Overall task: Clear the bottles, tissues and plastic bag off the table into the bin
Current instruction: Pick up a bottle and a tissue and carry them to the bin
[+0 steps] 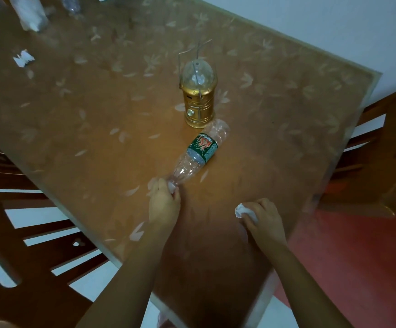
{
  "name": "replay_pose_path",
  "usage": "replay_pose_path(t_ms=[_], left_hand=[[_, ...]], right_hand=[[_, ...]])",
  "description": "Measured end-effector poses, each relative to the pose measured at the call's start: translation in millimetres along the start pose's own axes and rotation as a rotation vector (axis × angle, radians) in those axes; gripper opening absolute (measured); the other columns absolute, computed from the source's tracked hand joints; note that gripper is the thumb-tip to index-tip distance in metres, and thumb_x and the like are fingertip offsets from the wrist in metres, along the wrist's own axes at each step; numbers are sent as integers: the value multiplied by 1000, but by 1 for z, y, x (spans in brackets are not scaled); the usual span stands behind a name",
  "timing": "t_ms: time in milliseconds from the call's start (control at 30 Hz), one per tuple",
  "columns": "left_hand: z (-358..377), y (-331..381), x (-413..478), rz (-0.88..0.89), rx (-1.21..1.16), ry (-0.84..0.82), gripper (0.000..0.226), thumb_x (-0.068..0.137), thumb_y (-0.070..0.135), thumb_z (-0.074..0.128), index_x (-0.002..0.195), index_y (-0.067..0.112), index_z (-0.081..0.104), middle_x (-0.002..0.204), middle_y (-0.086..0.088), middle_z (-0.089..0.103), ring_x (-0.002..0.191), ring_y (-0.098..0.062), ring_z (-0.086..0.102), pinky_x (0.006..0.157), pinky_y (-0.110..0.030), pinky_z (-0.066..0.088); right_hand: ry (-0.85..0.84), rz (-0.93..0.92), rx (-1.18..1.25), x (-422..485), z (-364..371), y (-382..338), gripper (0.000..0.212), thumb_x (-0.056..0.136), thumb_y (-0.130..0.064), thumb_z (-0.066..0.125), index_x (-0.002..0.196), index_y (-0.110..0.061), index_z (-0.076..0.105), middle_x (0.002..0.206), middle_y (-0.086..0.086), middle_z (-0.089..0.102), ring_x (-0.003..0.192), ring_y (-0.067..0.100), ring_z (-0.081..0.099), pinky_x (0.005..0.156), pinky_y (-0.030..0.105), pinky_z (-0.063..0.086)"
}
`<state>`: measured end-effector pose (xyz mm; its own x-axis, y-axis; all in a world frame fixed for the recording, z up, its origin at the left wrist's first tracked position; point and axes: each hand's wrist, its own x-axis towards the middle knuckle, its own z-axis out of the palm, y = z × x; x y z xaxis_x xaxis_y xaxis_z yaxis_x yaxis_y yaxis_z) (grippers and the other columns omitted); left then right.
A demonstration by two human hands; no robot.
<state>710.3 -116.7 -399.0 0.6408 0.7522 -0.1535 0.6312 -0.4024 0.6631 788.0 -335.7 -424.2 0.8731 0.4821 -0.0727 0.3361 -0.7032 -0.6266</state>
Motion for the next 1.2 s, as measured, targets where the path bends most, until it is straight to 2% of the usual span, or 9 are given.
replay_pose_path(t_ms=[100, 200, 267, 433, 567, 800, 967, 1133, 1200], left_hand=[[1, 0, -8, -8, -64, -4, 21, 85, 10, 57, 103, 3, 49, 118, -18, 50, 93, -29, 53, 75, -31, 39], [1, 1, -19, -27, -149, -8, 20, 84, 14, 59, 102, 12, 49, 105, -10, 58, 85, -21, 54, 71, -28, 39], [-1, 3, -27, -46, -205, 5, 20, 83, 15, 60, 100, 16, 49, 98, -6, 59, 81, -17, 56, 65, -23, 40], [-15, 8, -47, -96, -295, 72, 21, 82, 18, 63, 89, 24, 44, 86, -2, 60, 70, -4, 55, 49, -6, 39], [-33, 16, -64, -58, -313, 83, 20, 81, 16, 64, 88, 23, 46, 83, -1, 60, 70, -6, 55, 50, -2, 38], [-81, 24, -103, 29, -359, 209, 25, 78, 19, 67, 83, 34, 48, 86, 5, 59, 71, 3, 54, 55, -2, 38], [-123, 17, -135, 99, -410, 306, 27, 77, 20, 68, 84, 39, 49, 93, 4, 59, 77, -5, 58, 64, -22, 48], [-172, -2, -170, 125, -425, 406, 22, 78, 24, 67, 91, 30, 50, 94, 3, 58, 78, -1, 56, 60, -7, 43], [-194, -11, -188, 136, -437, 454, 23, 78, 22, 67, 92, 29, 50, 94, 4, 58, 80, -1, 56, 61, -6, 43]], right_hand=[[26, -33, 6, -3, 0, -2, 23, 72, -2, 69, 83, -22, 65, 81, -10, 48, 74, 16, 46, 69, 31, 37], [17, -30, 11, -7, -1, -2, 23, 73, 0, 67, 82, -21, 64, 77, -17, 48, 72, 19, 50, 68, 29, 36], [4, -23, 26, -10, -2, -1, 24, 74, -2, 65, 78, -25, 63, 75, -23, 46, 73, 13, 47, 66, 24, 34], [-48, 34, 86, -12, -9, -9, 15, 80, -13, 60, 82, -28, 63, 83, -9, 54, 81, 10, 47, 66, 11, 33], [14, -31, 130, -12, -22, -33, 12, 79, -10, 64, 87, -19, 65, 82, -4, 54, 82, 17, 49, 64, 16, 29], [113, -230, 266, -26, -45, -93, 17, 77, -2, 64, 89, -14, 66, 88, 5, 61, 84, 19, 55, 73, 24, 40], [149, -327, 283, -48, -53, -139, 19, 75, -5, 66, 87, -19, 64, 87, 2, 61, 83, 17, 56, 69, 17, 35], [210, -468, 310, -91, -54, -196, 19, 72, 2, 69, 85, -12, 66, 83, 4, 61, 78, 22, 57, 66, 12, 36], [247, -547, 309, -112, -48, -220, 18, 71, 4, 70, 85, -7, 67, 84, 11, 64, 76, 26, 59, 66, 17, 40]])
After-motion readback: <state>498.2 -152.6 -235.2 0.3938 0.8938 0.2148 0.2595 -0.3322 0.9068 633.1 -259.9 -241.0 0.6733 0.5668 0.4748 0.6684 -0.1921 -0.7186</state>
